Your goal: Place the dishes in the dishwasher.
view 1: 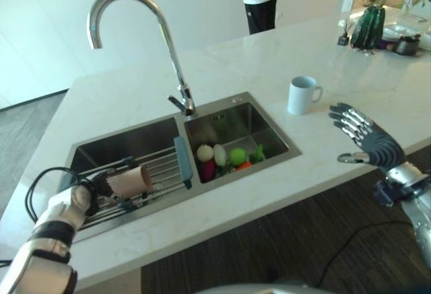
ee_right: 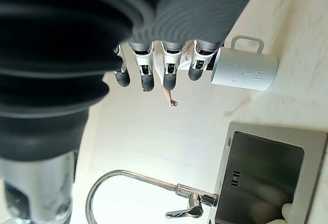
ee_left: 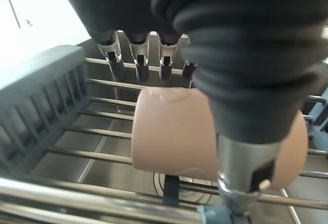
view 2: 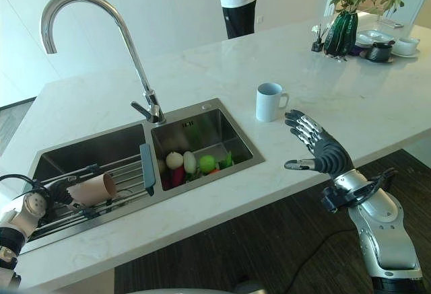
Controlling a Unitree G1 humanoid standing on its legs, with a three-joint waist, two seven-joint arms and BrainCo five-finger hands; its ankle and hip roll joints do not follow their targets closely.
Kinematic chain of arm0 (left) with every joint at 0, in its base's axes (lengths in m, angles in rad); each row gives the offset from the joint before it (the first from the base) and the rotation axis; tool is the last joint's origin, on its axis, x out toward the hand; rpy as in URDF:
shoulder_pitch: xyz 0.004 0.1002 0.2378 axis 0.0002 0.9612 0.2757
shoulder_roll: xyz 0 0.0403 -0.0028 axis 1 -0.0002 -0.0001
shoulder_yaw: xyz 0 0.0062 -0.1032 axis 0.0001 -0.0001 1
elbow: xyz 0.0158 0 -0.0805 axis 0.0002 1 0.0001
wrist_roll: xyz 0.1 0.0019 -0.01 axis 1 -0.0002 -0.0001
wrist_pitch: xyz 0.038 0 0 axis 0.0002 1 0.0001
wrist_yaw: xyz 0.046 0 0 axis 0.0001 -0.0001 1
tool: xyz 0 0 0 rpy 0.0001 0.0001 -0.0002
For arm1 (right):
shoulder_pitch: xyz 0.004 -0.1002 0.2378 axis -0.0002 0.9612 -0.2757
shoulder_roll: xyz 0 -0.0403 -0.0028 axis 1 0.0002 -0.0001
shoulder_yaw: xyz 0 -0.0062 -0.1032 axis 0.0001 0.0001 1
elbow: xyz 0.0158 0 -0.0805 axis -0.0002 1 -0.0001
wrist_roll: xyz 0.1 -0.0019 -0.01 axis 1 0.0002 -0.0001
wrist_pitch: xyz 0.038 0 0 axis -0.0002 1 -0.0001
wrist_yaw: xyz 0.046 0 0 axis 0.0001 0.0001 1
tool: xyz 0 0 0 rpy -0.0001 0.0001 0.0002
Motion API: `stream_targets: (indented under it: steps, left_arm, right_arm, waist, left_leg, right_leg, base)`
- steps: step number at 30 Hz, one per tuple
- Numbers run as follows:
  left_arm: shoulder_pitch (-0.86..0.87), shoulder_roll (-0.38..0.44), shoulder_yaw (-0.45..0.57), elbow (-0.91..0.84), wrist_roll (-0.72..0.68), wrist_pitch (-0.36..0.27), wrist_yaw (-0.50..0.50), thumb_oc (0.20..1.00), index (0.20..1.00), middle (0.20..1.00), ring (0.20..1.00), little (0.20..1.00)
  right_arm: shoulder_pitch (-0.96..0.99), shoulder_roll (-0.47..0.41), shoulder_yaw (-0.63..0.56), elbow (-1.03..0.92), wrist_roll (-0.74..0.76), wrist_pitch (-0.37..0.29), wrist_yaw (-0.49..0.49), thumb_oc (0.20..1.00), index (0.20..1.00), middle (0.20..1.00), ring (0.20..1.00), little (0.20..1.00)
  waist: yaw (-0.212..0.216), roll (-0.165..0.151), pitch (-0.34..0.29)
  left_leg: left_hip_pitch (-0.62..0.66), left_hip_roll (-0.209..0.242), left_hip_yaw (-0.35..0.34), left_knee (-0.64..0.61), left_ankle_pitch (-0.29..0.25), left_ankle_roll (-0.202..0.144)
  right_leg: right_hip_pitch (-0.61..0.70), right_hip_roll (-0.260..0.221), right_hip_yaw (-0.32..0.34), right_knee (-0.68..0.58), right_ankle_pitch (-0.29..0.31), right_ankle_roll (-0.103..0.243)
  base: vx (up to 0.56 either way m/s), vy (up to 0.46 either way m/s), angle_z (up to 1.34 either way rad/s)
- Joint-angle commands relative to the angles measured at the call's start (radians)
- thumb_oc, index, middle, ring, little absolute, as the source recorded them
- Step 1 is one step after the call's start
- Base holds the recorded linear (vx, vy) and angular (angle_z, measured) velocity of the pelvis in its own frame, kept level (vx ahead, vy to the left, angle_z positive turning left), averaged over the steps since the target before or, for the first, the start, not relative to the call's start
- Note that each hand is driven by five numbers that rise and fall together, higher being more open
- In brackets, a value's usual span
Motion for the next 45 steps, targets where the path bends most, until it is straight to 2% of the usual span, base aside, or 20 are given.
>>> stream_targets:
  steps: [1, 20, 26, 27, 28, 29, 37, 39, 42, 44, 45]
  left_arm:
    - [-0.052, 0.041, 0.032, 0.048, 0.03, -0.001, 0.027, 1.0, 1.0, 1.0, 1.0, 1.0]
    - [-0.117, 0.016, -0.014, 0.177, 0.043, 0.028, 0.055, 1.0, 1.0, 1.0, 1.0, 1.0]
    - [-0.117, -0.032, -0.015, 0.279, 0.033, 0.097, -0.006, 1.0, 1.0, 1.0, 1.0, 1.0]
    - [-0.113, -0.042, -0.014, 0.301, 0.032, 0.108, -0.021, 0.598, 0.598, 0.598, 0.598, 0.598]
    - [-0.112, -0.056, -0.013, 0.341, 0.042, 0.119, -0.038, 0.357, 0.357, 0.357, 0.357, 0.357]
    - [-0.11, -0.063, -0.019, 0.367, 0.061, 0.137, -0.052, 0.2, 0.2, 0.2, 0.2, 0.2]
    - [-0.093, -0.097, -0.037, 0.435, 0.042, 0.132, -0.089, 0.2, 0.2, 0.2, 0.2, 0.2]
    - [-0.088, -0.107, -0.034, 0.42, 0.007, 0.108, -0.073, 0.2, 0.2, 0.2, 0.2, 0.2]
    - [-0.084, -0.115, -0.006, 0.387, -0.098, 0.125, -0.084, 0.2, 0.2, 0.2, 0.2, 0.2]
    - [-0.082, -0.101, 0.017, 0.375, -0.115, 0.103, -0.074, 0.2, 0.2, 0.2, 0.2, 0.2]
    - [-0.072, -0.08, 0.044, 0.353, -0.154, 0.07, -0.068, 0.2, 0.2, 0.2, 0.2, 0.2]
  right_arm:
    - [-0.031, -0.039, -0.047, -0.048, 0.033, -0.033, 0.015, 1.0, 1.0, 1.0, 1.0, 1.0]
    - [-0.03, -0.073, -0.064, -0.047, 0.037, 0.003, 0.035, 1.0, 1.0, 1.0, 1.0, 1.0]
    - [-0.033, -0.097, -0.09, -0.051, 0.04, 0.02, 0.063, 1.0, 1.0, 1.0, 1.0, 1.0]
    - [-0.037, -0.1, -0.092, -0.05, 0.039, 0.024, 0.063, 1.0, 1.0, 1.0, 1.0, 1.0]
    - [-0.046, -0.106, -0.09, -0.049, 0.041, 0.034, 0.058, 1.0, 1.0, 1.0, 1.0, 1.0]
    - [-0.051, -0.113, -0.091, -0.052, 0.042, 0.043, 0.056, 1.0, 1.0, 1.0, 1.0, 1.0]
    - [-0.051, -0.128, -0.084, -0.078, 0.055, 0.056, 0.063, 1.0, 1.0, 1.0, 1.0, 1.0]
    - [-0.049, -0.12, -0.082, -0.085, 0.046, 0.057, 0.068, 1.0, 1.0, 1.0, 1.0, 1.0]
    - [-0.046, -0.102, -0.078, -0.081, 0.033, 0.049, 0.057, 1.0, 1.0, 1.0, 1.0, 1.0]
    - [-0.042, -0.092, -0.079, -0.079, 0.026, 0.048, 0.052, 1.0, 1.0, 1.0, 1.0, 1.0]
    - [-0.028, -0.089, -0.087, -0.085, 0.028, 0.05, 0.047, 1.0, 1.0, 1.0, 1.0, 1.0]
  waist:
    - [-0.019, -0.013, 0.005]
    - [-0.059, -0.011, 0.004]
    - [-0.076, -0.013, 0.004]
    - [-0.078, -0.012, 0.002]
    - [-0.08, -0.013, 0.001]
    - [-0.084, -0.013, 0.0]
    - [-0.099, -0.015, 0.004]
    - [-0.097, -0.013, 0.009]
    - [-0.087, -0.014, 0.012]
    - [-0.079, -0.015, 0.012]
    - [-0.072, -0.016, 0.013]
  left_leg:
    - [0.018, 0.0, -0.031, 0.007, -0.104, 0.026]
    - [0.018, -0.002, -0.018, 0.007, -0.106, 0.023]
    - [0.015, -0.003, -0.007, 0.008, -0.105, 0.02]
    - [0.016, -0.003, -0.006, 0.008, -0.105, 0.019]
    - [0.016, -0.002, -0.005, 0.008, -0.107, 0.019]
    - [0.017, 0.0, -0.003, 0.008, -0.106, 0.017]
    - [0.015, 0.006, 0.006, 0.013, -0.104, 0.013]
    - [0.014, 0.008, 0.004, 0.015, -0.102, 0.011]
    - [0.015, 0.01, 0.0, 0.015, -0.101, 0.01]
    - [0.015, 0.012, -0.003, 0.014, -0.1, 0.009]
    - [0.014, 0.013, -0.008, 0.015, -0.099, 0.008]
  right_leg:
    - [0.07, -0.097, -0.026, 0.017, -0.078, 0.135]
    - [0.061, -0.096, -0.003, 0.015, -0.079, 0.136]
    - [0.054, -0.1, 0.002, 0.013, -0.079, 0.138]
    - [0.054, -0.101, 0.003, 0.013, -0.08, 0.139]
    - [0.053, -0.102, 0.003, 0.013, -0.081, 0.139]
    - [0.054, -0.102, 0.003, 0.014, -0.082, 0.139]
    - [0.05, -0.101, 0.015, 0.017, -0.088, 0.136]
    - [0.051, -0.102, 0.011, 0.018, -0.089, 0.135]
    - [0.056, -0.105, 0.001, 0.017, -0.089, 0.136]
    - [0.059, -0.108, -0.007, 0.015, -0.089, 0.137]
    - [0.059, -0.109, -0.014, 0.016, -0.087, 0.138]
  base:
    - [0.0, 0.0, 0.0]
    - [-0.01, 0.015, -0.05]
    - [0.01, 0.029, -0.06]
    - [0.03, 0.026, -0.06]
    - [0.04, 0.026, -0.1]
    - [0.05, 0.025, -0.1]
    - [0.02, 0.012, -0.04]
    - [0.0, 0.006, -0.04]
    - [0.0, 0.0, 0.0]
    - [0.0, -0.022, 0.01]
    - [-0.01, -0.048, 0.01]
